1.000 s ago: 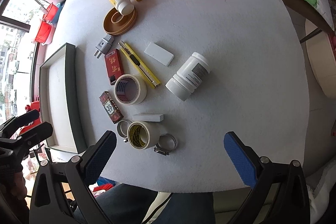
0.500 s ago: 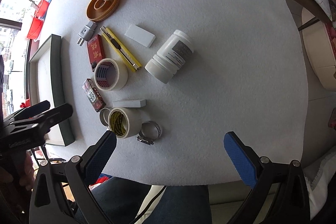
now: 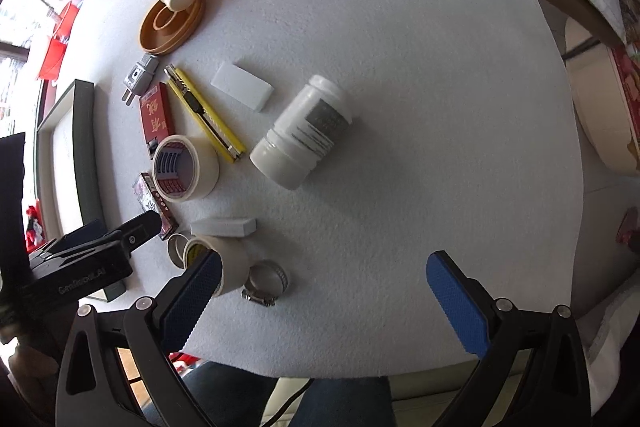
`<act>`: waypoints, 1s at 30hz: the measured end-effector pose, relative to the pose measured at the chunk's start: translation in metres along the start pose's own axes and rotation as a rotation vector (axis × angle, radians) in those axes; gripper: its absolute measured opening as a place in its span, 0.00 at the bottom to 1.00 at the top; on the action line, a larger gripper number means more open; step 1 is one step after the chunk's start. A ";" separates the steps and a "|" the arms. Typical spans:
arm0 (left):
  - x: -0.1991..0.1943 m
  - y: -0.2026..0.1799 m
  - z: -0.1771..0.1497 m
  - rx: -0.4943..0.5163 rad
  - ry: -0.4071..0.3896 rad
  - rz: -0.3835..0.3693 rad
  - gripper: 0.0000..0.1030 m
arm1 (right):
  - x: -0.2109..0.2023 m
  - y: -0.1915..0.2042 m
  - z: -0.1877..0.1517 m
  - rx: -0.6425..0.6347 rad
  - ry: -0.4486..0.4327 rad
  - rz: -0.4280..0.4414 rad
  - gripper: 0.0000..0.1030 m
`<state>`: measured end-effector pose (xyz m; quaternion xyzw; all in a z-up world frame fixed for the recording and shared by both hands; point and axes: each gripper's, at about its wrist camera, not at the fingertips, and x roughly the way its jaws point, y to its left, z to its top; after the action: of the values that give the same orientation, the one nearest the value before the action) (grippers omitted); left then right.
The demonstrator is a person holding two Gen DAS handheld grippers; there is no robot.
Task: Organize rigid objects
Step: 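Grasp the red snack packet with the left tool while the right tool grasps the white bottle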
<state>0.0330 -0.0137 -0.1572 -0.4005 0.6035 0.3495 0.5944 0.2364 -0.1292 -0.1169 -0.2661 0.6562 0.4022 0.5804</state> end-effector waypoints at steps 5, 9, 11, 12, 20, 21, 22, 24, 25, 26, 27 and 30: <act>0.023 0.007 -0.004 -0.057 0.039 0.014 1.00 | 0.004 0.022 0.007 -0.170 -0.031 -0.058 1.00; 0.039 0.005 -0.004 -0.067 0.044 0.062 1.00 | 0.005 0.033 0.012 -0.248 -0.035 -0.085 1.00; 0.040 0.008 -0.002 -0.096 0.025 0.065 1.00 | 0.009 0.038 0.012 -0.284 -0.042 -0.089 1.00; 0.040 0.009 0.000 -0.109 0.025 0.062 1.00 | 0.012 0.040 0.014 -0.308 -0.047 -0.098 1.00; 0.041 0.002 -0.001 -0.179 0.012 0.059 1.00 | 0.042 0.055 0.041 -0.543 -0.051 -0.151 1.00; 0.041 0.004 -0.001 -0.189 0.010 0.058 1.00 | 0.045 0.057 0.045 -0.571 -0.050 -0.151 1.00; 0.041 0.005 -0.001 -0.197 0.007 0.056 1.00 | 0.048 0.059 0.047 -0.600 -0.050 -0.152 1.00; 0.040 0.006 -0.005 -0.205 -0.003 0.057 1.00 | 0.054 0.065 0.052 -0.654 -0.050 -0.166 1.00; 0.044 0.005 -0.004 -0.204 -0.009 0.055 1.00 | 0.057 0.067 0.056 -0.678 -0.046 -0.178 1.00; 0.044 0.006 -0.005 -0.204 -0.015 0.056 1.00 | 0.062 0.070 0.059 -0.693 -0.042 -0.182 1.00; 0.039 -0.004 -0.007 -0.203 -0.016 0.057 1.00 | 0.066 0.072 0.061 -0.700 -0.034 -0.181 1.00; 0.028 -0.015 -0.017 -0.207 -0.013 0.059 1.00 | 0.077 0.073 0.065 -0.696 -0.004 -0.176 1.00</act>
<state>0.0404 -0.0371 -0.1833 -0.4394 0.5717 0.4301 0.5431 0.1983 -0.0272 -0.1760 -0.5024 0.4534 0.5506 0.4887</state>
